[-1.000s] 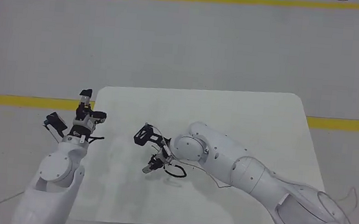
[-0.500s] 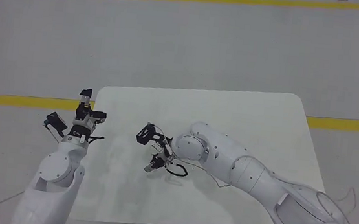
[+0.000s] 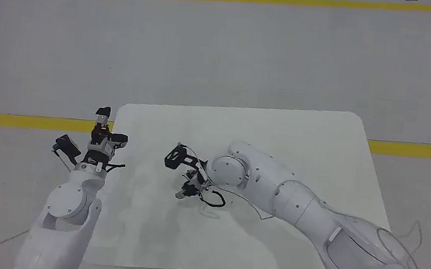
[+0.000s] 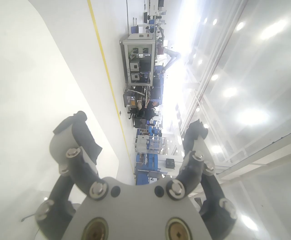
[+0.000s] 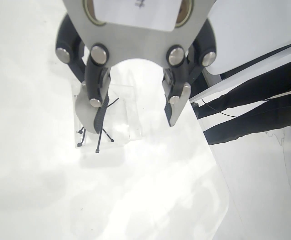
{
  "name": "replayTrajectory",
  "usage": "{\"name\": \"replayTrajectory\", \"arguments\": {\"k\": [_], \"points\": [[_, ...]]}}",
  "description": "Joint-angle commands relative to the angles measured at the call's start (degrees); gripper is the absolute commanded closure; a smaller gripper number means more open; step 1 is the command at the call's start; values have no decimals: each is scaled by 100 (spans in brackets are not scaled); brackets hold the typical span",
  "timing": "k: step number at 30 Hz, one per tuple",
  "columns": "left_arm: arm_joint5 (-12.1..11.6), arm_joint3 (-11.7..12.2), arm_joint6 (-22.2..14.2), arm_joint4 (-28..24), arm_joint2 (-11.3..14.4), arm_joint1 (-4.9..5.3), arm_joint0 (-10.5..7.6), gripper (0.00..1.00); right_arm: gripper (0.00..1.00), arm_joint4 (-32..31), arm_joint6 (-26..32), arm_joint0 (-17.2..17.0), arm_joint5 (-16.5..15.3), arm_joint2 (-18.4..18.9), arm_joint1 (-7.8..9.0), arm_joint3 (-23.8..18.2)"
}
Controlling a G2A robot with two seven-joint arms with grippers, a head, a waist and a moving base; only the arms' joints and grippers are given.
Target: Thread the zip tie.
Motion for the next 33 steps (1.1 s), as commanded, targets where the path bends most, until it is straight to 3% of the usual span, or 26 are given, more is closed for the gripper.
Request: {"name": "replayTrajectory", "arguments": {"k": [1, 8, 33], "points": [[0, 0, 0, 0, 0, 0, 0, 0, 71, -18, -15, 6, -11, 17, -16, 43], [0, 0, 0, 0, 0, 0, 0, 0, 83, -152, -35, 9, 49, 48, -78, 148], [0, 0, 0, 0, 0, 0, 0, 0, 88, -805, -319, -127, 414, 146, -257, 421]]}}
